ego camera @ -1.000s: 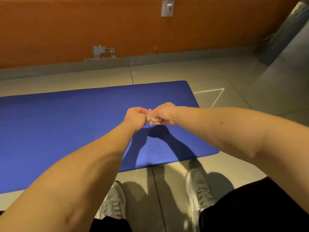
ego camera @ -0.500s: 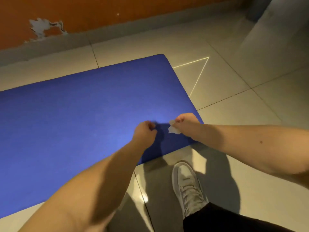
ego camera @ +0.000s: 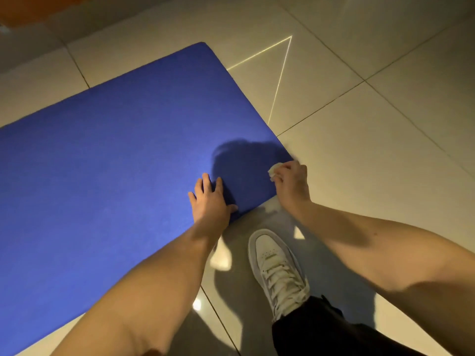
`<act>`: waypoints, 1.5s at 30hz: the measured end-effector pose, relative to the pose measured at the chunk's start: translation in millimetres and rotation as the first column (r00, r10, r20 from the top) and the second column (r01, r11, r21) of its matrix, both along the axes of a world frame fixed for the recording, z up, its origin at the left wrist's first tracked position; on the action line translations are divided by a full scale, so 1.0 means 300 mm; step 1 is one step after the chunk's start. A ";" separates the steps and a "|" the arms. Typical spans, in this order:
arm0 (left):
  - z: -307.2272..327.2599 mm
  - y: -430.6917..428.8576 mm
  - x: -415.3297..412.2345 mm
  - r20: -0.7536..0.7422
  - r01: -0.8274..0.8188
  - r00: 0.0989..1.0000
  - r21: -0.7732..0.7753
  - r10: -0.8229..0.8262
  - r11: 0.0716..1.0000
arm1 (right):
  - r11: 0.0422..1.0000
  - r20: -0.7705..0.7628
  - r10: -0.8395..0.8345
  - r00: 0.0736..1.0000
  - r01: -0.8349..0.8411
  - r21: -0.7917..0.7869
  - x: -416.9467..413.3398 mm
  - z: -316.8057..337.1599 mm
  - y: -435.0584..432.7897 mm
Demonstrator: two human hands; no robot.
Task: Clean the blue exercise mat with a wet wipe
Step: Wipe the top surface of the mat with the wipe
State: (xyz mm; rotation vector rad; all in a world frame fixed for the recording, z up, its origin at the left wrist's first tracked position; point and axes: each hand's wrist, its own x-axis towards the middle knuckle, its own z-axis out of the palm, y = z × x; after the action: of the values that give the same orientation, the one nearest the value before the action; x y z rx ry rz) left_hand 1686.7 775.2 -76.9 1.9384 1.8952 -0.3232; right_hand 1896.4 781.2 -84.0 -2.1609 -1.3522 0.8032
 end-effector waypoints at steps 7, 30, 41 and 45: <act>-0.010 -0.005 0.001 0.001 0.003 1.000 0.001 -0.003 1.000 | 0.943 0.099 0.330 0.939 -0.331 -0.006 -0.055 -0.040 -0.077; 0.004 0.040 0.039 -0.116 -0.015 0.993 -0.098 0.004 0.995 | 0.774 0.435 0.626 0.647 -0.581 -0.251 -0.050 -0.037 -0.124; 0.009 0.040 0.035 -0.105 -0.027 0.994 -0.096 0.017 0.995 | 0.683 0.423 0.728 0.539 -0.623 -0.381 -0.050 -0.026 -0.091; 0.017 0.034 0.019 -0.041 -0.035 0.999 -0.096 0.031 0.995 | 0.655 0.387 0.755 0.529 -0.627 -0.421 -0.041 -0.014 -0.080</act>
State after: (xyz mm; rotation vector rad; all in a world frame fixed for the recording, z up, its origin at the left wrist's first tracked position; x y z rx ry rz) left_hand 1692.5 785.4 -71.8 1.8486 1.8978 -0.4388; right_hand 1884.2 757.3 -88.3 -2.0534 -2.6675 0.6430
